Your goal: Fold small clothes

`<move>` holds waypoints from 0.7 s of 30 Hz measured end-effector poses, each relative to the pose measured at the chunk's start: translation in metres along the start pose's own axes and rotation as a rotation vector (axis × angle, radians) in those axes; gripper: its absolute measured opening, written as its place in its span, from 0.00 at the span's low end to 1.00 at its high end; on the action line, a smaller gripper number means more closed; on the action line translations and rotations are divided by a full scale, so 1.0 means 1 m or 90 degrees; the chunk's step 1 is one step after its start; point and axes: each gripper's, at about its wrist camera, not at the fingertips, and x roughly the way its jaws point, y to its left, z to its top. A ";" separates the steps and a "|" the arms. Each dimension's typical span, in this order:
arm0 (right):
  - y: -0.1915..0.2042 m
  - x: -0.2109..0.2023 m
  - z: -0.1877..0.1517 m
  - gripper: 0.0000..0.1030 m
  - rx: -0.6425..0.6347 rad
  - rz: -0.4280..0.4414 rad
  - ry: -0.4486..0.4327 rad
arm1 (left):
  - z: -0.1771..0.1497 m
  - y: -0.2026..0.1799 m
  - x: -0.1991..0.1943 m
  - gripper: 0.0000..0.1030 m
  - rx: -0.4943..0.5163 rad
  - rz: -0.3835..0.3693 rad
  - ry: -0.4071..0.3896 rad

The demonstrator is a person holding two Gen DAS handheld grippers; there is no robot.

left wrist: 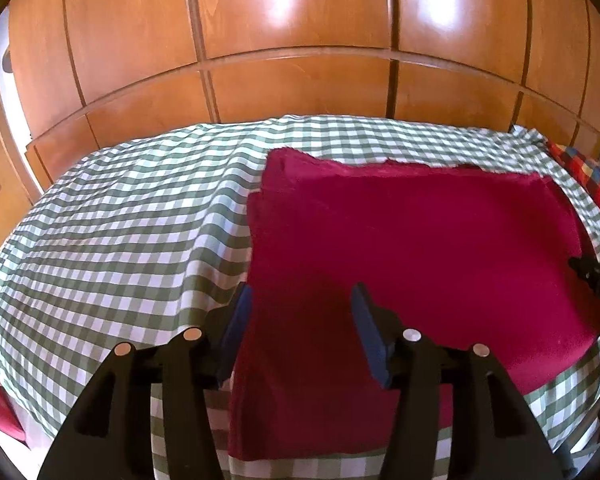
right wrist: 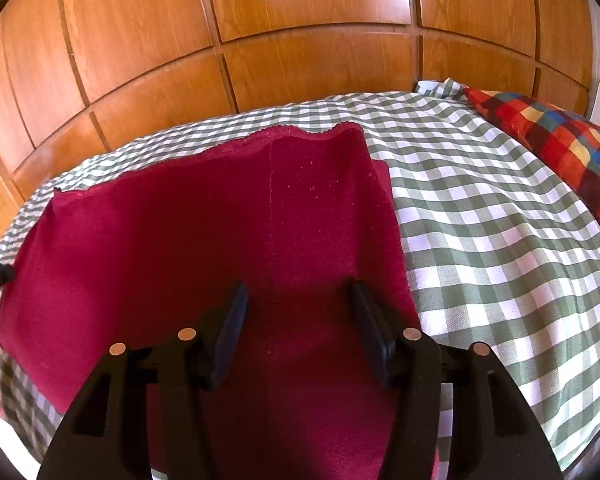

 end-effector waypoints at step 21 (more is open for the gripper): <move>0.005 -0.001 -0.012 0.52 -0.017 -0.015 -0.058 | 0.075 0.060 0.120 0.13 -0.202 -0.173 0.121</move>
